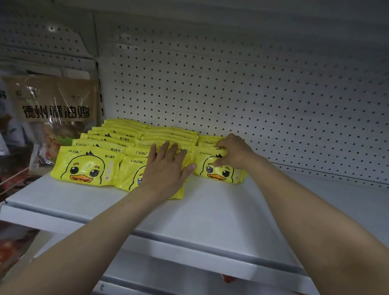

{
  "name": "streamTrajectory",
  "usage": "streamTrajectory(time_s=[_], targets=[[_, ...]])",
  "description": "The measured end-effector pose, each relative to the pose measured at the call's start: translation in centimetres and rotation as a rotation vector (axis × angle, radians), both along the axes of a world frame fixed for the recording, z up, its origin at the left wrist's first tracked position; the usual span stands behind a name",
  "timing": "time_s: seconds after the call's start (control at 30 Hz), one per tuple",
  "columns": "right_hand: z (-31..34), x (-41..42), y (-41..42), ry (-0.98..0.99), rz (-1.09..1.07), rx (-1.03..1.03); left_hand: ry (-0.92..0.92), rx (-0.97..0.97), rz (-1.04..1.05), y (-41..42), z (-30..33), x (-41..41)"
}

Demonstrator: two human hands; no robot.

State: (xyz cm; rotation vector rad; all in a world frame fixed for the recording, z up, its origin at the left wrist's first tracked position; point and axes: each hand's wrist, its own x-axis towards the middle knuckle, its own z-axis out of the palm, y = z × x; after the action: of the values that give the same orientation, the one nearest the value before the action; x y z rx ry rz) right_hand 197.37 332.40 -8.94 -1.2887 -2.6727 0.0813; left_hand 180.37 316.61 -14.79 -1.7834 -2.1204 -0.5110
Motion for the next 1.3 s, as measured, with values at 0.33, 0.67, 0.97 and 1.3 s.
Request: streamTrajectory(time_s=[0.33,0.67,0.97,1.3], targets=[[0.0,-0.6,-1.0,0.071,-0.057,0.021,-0.018,0.012,-0.012,0.2,0.7,0.0],[4.1,-1.0,-5.1,0.169,-0.082,0.055,-0.273,0.053,-0.088,-0.2,6.8,-2.9],[8.6,0.5,-14.6,0.276,0.177,0.119,-0.373,0.21,-0.069,-9.7,10.0,-3.6],[6.5,1.3,-27.1,0.181,0.327,0.282,-0.154,0.233,0.147,-24.8,8.5,0.9]])
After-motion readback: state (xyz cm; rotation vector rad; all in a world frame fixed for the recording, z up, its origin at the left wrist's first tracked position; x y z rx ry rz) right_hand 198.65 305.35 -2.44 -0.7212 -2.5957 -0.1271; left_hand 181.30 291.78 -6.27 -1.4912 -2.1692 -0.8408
